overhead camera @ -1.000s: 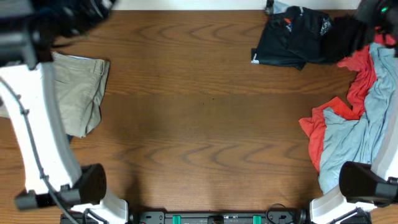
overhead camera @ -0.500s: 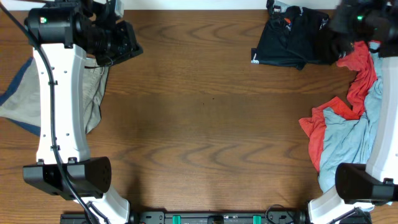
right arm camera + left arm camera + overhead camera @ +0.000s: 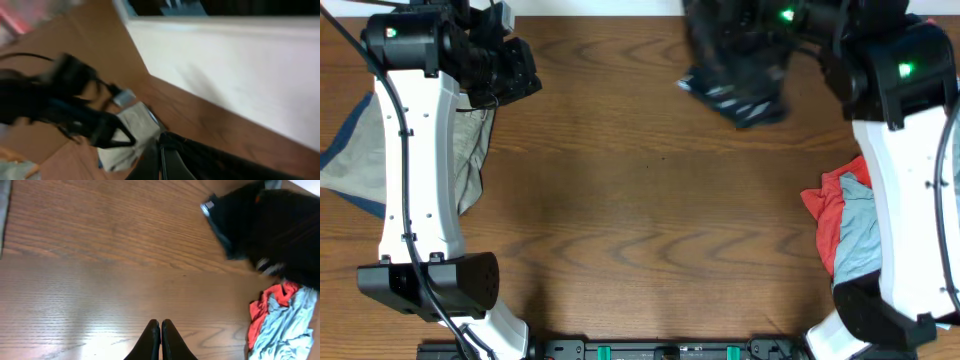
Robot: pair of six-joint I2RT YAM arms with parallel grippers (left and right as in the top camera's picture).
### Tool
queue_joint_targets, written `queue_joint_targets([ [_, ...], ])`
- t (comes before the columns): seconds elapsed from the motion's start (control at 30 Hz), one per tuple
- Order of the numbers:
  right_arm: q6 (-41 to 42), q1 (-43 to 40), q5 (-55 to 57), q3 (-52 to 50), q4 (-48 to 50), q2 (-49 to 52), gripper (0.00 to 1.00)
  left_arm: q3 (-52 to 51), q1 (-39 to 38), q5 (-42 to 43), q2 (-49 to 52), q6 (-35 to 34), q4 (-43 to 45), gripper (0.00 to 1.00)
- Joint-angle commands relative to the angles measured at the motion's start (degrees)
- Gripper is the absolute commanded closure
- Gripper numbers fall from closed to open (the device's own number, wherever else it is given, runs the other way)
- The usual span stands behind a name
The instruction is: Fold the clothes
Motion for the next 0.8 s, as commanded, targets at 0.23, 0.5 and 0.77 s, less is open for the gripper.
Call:
queue_joint_targets([
  [0.23,2.8,-7.8,58.8,2.7,-26.3,-9.0,0.99,0.0,0.0,-1.6,-0.5,1.1,-0.2,0.94],
  [0.5,3.6,-19.3,64.4,1.5,-39.0,-6.9,0.99,0.0,-0.9,-0.6,-0.5,1.1,-1.7,0.94],
  [0.77,3.6,-20.2,60.4,-1.9,-40.8,-5.5,0.99,-0.6,-7.1,-0.1,-0.5,1.1,-5.6,0.91],
])
